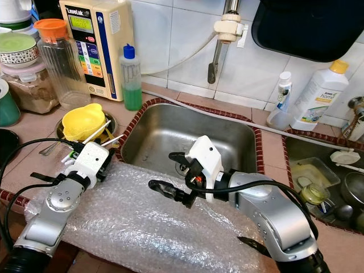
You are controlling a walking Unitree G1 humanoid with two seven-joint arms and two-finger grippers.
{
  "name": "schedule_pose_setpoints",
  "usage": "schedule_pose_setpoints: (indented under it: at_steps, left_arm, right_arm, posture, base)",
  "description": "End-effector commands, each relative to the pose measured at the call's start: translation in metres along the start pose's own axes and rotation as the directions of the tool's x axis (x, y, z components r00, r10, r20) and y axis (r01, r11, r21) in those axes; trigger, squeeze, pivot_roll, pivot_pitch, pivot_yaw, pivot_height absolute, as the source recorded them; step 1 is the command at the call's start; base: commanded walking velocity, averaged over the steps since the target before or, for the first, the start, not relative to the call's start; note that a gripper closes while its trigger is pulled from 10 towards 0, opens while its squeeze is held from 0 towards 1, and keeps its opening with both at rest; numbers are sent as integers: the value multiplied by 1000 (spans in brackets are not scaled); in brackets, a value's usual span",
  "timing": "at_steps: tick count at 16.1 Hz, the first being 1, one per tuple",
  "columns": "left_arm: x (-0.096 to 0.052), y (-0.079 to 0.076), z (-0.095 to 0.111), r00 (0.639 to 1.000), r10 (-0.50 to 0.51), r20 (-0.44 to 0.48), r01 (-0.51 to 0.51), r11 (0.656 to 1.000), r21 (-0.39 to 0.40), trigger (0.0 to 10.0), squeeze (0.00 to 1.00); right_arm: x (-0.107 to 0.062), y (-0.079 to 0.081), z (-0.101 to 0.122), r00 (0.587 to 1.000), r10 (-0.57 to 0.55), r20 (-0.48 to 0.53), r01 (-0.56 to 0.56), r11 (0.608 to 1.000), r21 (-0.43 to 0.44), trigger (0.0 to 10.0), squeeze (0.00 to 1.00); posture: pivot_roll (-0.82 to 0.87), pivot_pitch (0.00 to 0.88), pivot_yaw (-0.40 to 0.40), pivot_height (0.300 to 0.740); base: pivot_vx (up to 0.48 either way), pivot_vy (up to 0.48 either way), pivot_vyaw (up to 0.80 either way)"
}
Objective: Kitchen organization
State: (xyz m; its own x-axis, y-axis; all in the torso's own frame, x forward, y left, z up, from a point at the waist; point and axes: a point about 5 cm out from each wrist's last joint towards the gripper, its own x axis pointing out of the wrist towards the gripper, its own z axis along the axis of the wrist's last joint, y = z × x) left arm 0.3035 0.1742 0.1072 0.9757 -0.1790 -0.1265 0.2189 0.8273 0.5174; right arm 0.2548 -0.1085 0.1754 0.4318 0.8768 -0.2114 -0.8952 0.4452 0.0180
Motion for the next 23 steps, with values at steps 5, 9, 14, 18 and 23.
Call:
schedule_pose_setpoints:
  at_steps: [5, 9, 14, 18, 23]
  left_arm:
    - [2, -5, -6, 998, -40, -46, 40, 999, -4, 0, 0]
    - [1, -4, -8, 998, -40, -56, 41, 999, 3, 0, 0]
    - [-2, -3, -9, 998, -33, -55, 33, 999, 4, 0, 0]
    - [-6, -4, -6, 999, -31, -41, 32, 999, 9, 0, 0]
    - [-15, 4, 10, 996, 68, 60, -73, 994, 81, 0, 0]
  right_arm:
    - [-3, -3, 1, 1000, -17, -7, 17, 1000, -6, 10000, 0]
    - [-3, -3, 0, 1000, -21, -9, 21, 1000, -6, 10000, 0]
    - [-3, -4, -1, 1000, -24, -12, 24, 1000, -8, 10000, 0]
    - [-4, -4, -2, 1000, -28, -14, 28, 1000, -10, 10000, 0]
    - [-3, -5, -1, 1000, -29, -13, 28, 999, -15, 10000, 0]
  posture:
    - [55, 0, -61, 740]
    - [55, 0, -61, 740]
    - [54, 0, -61, 740]
    - [54, 0, -59, 740]
    - [59, 0, -64, 740]
  base:
    - [0, 0, 0]
    - [0, 0, 0]
    - [0, 0, 0]
    - [0, 0, 0]
    - [0, 0, 0]
